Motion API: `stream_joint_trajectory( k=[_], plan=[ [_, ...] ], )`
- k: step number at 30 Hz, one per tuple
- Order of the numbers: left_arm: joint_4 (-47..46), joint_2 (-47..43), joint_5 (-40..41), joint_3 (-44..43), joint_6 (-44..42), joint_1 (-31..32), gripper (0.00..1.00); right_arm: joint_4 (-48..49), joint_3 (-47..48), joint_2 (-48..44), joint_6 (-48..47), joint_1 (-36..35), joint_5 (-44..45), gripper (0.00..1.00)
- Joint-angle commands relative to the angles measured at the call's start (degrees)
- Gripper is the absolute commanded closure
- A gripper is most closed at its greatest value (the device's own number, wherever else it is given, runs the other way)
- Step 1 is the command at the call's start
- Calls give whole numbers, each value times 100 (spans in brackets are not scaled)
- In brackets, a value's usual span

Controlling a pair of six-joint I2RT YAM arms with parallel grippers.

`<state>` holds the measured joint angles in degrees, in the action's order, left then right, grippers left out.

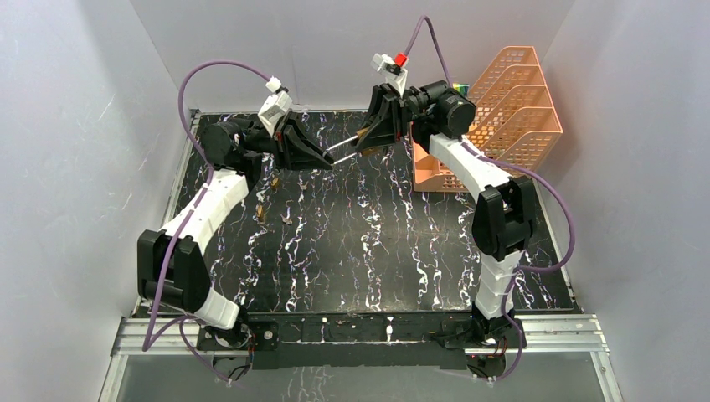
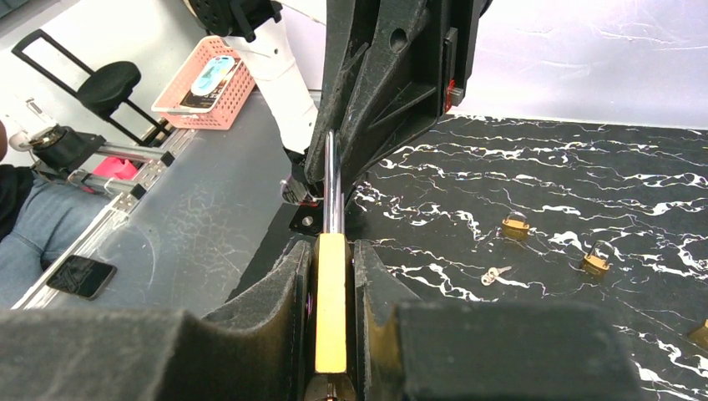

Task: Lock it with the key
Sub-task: Lock the lock.

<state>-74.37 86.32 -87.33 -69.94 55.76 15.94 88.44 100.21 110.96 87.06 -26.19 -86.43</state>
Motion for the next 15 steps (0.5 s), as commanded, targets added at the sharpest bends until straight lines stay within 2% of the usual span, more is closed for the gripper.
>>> stream_joint_trajectory(
  k=[1, 15],
  plan=[
    [-254, 117, -68, -332, -30, 465, 100, 833, 452, 140, -41, -275, 148, 100],
    [-255, 514, 376, -625, 5, 550, 100, 587, 637, 271, -384, -673, 386, 100]
  ],
)
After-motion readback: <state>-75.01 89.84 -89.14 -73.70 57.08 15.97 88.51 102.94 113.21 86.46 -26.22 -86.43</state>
